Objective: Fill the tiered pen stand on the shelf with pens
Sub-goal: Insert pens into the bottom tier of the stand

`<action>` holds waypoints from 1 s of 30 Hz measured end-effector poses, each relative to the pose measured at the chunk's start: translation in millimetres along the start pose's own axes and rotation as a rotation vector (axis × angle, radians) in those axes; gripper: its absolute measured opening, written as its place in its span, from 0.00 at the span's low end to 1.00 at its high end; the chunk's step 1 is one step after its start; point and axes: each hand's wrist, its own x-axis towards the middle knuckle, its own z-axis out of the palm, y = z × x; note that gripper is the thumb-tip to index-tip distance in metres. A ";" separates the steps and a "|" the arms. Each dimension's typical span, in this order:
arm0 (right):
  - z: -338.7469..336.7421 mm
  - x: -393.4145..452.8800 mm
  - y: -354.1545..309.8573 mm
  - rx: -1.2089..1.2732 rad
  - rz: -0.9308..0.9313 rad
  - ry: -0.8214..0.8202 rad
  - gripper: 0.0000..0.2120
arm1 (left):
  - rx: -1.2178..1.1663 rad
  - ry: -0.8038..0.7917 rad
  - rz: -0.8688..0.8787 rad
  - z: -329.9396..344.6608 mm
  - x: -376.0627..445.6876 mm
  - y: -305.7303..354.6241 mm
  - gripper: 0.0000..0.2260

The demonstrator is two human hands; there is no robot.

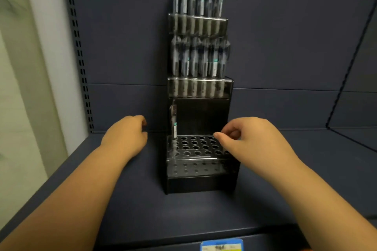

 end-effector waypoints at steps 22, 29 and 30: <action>-224.1 -51.1 418.5 -0.254 0.392 0.138 0.11 | 0.113 -0.109 0.766 66.7 -47.5 538.8 0.14; -277.6 -109.7 565.1 -0.442 0.719 0.154 0.17 | -0.081 -0.276 0.817 149.0 -31.0 663.2 0.14; -283.2 -119.7 581.7 -0.457 0.747 0.164 0.16 | -0.093 -0.307 0.826 158.1 -30.3 680.5 0.15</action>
